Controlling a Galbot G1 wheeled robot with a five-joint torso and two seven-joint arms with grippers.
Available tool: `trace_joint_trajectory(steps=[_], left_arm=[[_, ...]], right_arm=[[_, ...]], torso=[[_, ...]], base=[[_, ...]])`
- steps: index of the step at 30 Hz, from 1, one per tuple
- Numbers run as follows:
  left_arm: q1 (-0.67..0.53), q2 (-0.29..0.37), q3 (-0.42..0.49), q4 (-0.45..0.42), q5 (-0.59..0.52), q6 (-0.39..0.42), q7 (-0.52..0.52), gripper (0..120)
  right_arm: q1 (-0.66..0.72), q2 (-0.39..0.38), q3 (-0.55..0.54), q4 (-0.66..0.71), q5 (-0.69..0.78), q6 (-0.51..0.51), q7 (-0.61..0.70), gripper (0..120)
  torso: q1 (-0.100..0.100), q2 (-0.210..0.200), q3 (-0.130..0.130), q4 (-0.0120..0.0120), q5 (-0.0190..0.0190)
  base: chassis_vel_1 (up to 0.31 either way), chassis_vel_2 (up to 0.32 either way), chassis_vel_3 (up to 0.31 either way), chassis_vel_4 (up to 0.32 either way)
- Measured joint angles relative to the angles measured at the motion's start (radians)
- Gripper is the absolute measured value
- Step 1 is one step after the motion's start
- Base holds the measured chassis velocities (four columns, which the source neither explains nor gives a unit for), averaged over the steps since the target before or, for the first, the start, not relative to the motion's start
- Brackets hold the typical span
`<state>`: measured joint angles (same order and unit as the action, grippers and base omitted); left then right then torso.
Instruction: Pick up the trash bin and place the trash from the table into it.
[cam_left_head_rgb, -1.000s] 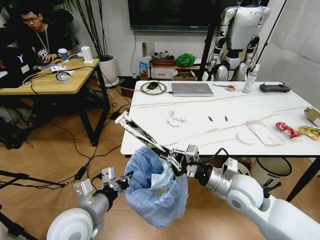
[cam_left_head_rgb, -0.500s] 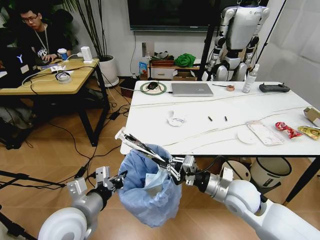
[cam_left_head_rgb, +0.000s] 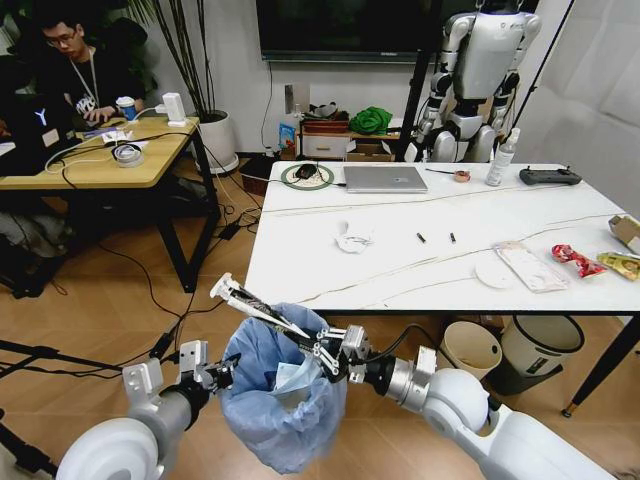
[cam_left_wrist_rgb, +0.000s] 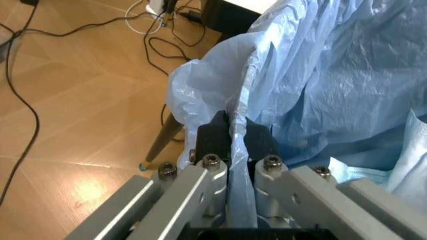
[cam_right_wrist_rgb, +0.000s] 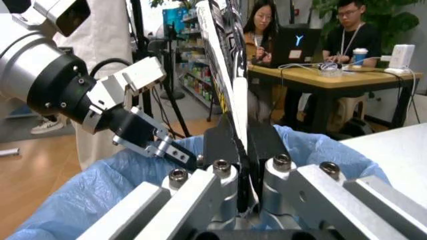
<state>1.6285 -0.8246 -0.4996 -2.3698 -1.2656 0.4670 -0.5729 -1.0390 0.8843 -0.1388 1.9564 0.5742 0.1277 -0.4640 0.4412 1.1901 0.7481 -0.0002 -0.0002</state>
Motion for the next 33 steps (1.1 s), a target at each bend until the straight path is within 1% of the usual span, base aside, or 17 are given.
trace_joint_trajectory(steps=[7,14,15,16,17,22,23,24,25,26,27,29,30,33], left_arm=[[0.009,-0.019,-0.010,0.000,0.009,0.000,0.005,0],[0.009,-0.035,-0.006,-0.003,0.016,-0.001,0.008,0],[0.010,-0.037,-0.007,-0.005,0.017,-0.001,0.009,0],[0.010,-0.037,-0.007,-0.005,0.017,-0.001,0.009,0],[0.011,-0.040,-0.008,-0.006,0.018,-0.001,0.009,0],[0.020,-0.053,-0.008,-0.008,0.027,-0.002,0.010,0],[0.020,-0.053,-0.008,-0.008,0.027,-0.002,0.010,0],[0.022,-0.054,-0.009,-0.008,0.028,-0.002,0.011,0],[0.023,-0.056,-0.009,-0.008,0.029,-0.002,0.011,0],[0.024,-0.057,-0.010,-0.009,0.030,-0.002,0.011,0],[0.024,-0.058,-0.010,-0.009,0.030,-0.002,0.011,0],[0.026,-0.060,-0.010,-0.012,0.031,-0.002,0.012,0],[0.026,-0.060,-0.010,-0.012,0.031,-0.002,0.012,0],[0.031,-0.060,-0.016,-0.013,0.032,-0.003,0.013,0]], right_arm=[[-0.008,-0.035,0.030,0.026,0.002,0.000,0.000,0],[-0.029,-0.046,0.043,0.043,0.002,0.004,-0.001,0],[-0.031,-0.048,0.044,0.046,0.002,0.006,-0.002,6],[-0.031,-0.048,0.044,0.046,0.002,0.006,-0.002,6],[-0.031,-0.049,0.044,0.048,0.002,0.007,-0.004,8],[-0.035,-0.056,0.046,0.050,0.002,0.013,-0.011,30],[-0.035,-0.056,0.046,0.050,0.002,0.013,-0.011,30],[-0.035,-0.057,0.046,0.051,0.002,0.013,-0.013,33],[-0.036,-0.058,0.047,0.051,0.002,0.014,-0.014,36],[-0.036,-0.058,0.047,0.051,0.002,0.014,-0.015,43],[-0.036,-0.058,0.047,0.051,0.002,0.014,-0.015,45],[-0.036,-0.058,0.047,0.051,0.002,0.015,-0.016,55],[-0.036,-0.058,0.047,0.051,0.002,0.015,-0.016,55],[-0.036,-0.058,0.046,0.051,0.002,0.015,-0.016,67]], torso=[[0.000,0.000,0.000,0.0000,-0.0001],[0.000,0.000,0.000,0.0000,0.0000],[0.000,0.000,0.000,0.0000,0.0000],[0.000,0.000,0.000,0.0000,0.0000],[0.000,0.000,0.000,0.0000,0.0001],[0.000,0.000,0.000,0.0001,0.0001],[0.000,0.000,0.000,0.0001,0.0001],[0.000,0.000,0.000,0.0001,0.0001],[0.000,0.000,0.000,0.0000,0.0001],[0.000,0.000,0.000,0.0000,0.0001],[0.000,0.000,0.000,0.0000,0.0001],[0.000,0.000,0.000,0.0000,0.0001],[0.000,0.000,0.000,0.0000,0.0001],[0.000,0.000,0.000,0.0000,0.0002]], base=[[0.000,0.000,0.000,0.000],[0.000,0.000,0.000,0.000],[0.000,0.000,0.000,0.000],[0.000,0.000,0.000,0.000],[0.000,0.000,0.000,0.000],[0.000,0.000,0.000,0.000],[0.000,0.000,0.000,0.000],[0.000,0.000,0.000,0.000],[0.000,0.000,0.000,0.000],[0.000,0.000,0.000,0.000],[0.000,0.000,0.000,0.000],[0.000,0.000,0.000,0.000],[0.000,0.000,0.000,0.000],[0.000,0.000,0.000,0.000]])
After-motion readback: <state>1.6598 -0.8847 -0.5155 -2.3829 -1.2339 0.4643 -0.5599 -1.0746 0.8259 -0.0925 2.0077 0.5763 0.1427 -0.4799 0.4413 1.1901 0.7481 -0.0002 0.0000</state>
